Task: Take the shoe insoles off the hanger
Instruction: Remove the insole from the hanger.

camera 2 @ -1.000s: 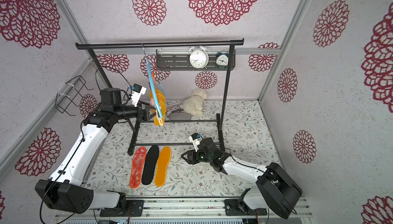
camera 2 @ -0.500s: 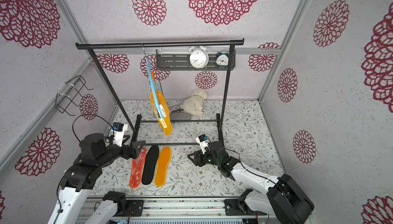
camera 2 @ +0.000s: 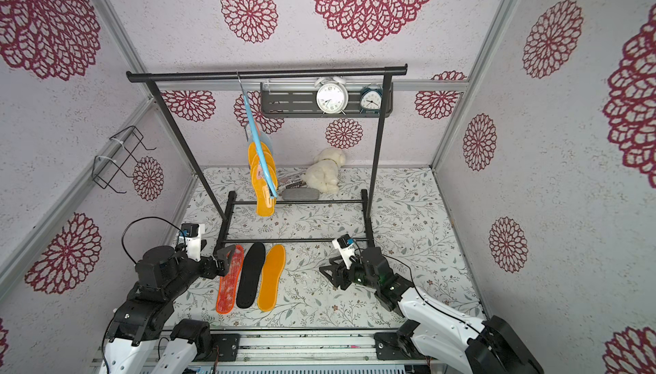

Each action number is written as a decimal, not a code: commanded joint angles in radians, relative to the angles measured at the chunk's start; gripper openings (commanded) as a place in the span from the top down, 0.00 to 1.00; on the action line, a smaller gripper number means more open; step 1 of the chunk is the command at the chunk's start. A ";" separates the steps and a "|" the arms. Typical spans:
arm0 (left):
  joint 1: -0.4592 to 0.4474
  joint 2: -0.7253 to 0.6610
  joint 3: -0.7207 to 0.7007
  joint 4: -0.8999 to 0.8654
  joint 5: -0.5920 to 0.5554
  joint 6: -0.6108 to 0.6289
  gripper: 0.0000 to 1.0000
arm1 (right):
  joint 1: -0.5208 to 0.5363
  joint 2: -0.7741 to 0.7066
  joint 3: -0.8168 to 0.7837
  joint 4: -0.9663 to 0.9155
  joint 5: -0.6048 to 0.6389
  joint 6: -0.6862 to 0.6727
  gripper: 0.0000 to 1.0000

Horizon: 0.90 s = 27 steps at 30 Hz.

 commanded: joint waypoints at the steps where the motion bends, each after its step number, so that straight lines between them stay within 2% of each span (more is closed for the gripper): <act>1: 0.006 0.014 0.010 0.031 0.030 -0.005 0.00 | -0.033 0.086 0.134 0.103 -0.086 -0.106 0.44; 13: 0.003 0.004 0.002 0.034 0.054 -0.004 0.01 | -0.117 0.593 0.699 0.248 -0.265 -0.172 0.37; 21: 0.003 0.014 0.001 0.036 0.074 -0.002 0.02 | -0.114 0.789 0.961 0.325 -0.420 -0.119 0.36; 27: 0.003 0.017 0.001 0.036 0.080 -0.001 0.02 | -0.104 0.884 1.085 0.310 -0.436 -0.111 0.36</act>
